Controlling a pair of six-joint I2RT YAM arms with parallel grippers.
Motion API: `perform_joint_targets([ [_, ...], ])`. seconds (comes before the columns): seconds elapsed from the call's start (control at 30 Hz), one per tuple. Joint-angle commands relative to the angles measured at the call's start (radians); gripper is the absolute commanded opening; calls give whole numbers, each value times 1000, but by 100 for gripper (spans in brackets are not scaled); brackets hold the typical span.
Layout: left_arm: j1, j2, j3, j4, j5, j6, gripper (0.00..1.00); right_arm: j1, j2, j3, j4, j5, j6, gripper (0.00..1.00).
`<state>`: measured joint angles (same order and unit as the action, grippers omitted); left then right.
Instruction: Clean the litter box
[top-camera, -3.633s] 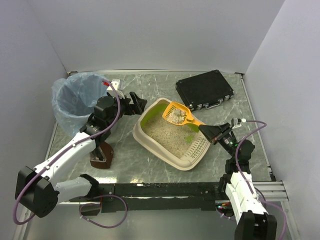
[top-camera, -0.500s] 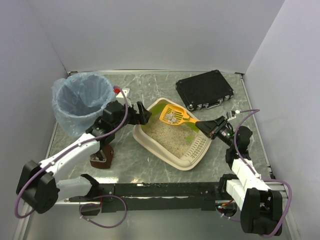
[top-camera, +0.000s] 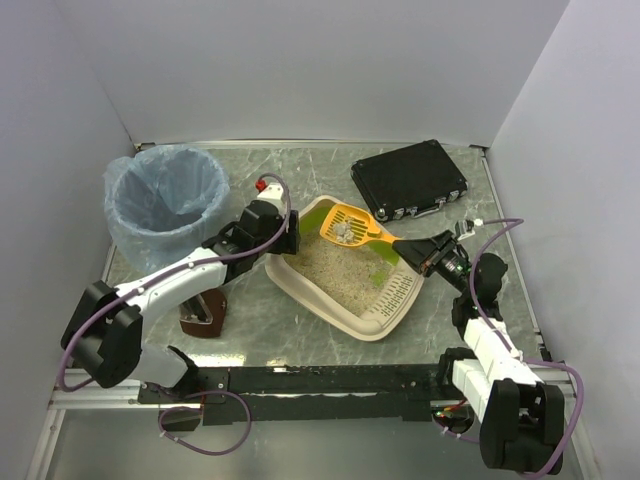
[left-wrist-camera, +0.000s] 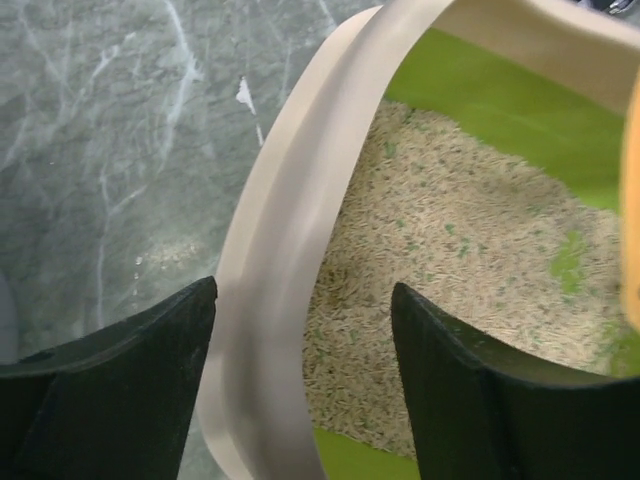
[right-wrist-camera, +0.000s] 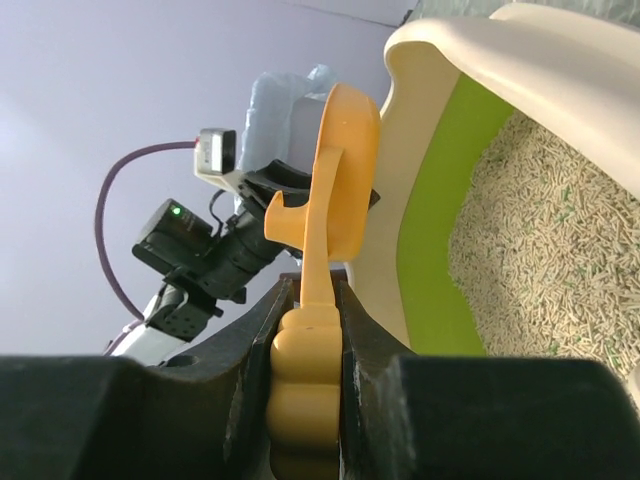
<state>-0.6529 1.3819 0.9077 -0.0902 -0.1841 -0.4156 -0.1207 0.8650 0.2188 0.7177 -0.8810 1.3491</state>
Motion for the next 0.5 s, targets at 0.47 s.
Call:
perform_joint_targets([
  [0.47,-25,-102,-56,-120,-170,-18,33,116,55,358,-124,100,4,0],
])
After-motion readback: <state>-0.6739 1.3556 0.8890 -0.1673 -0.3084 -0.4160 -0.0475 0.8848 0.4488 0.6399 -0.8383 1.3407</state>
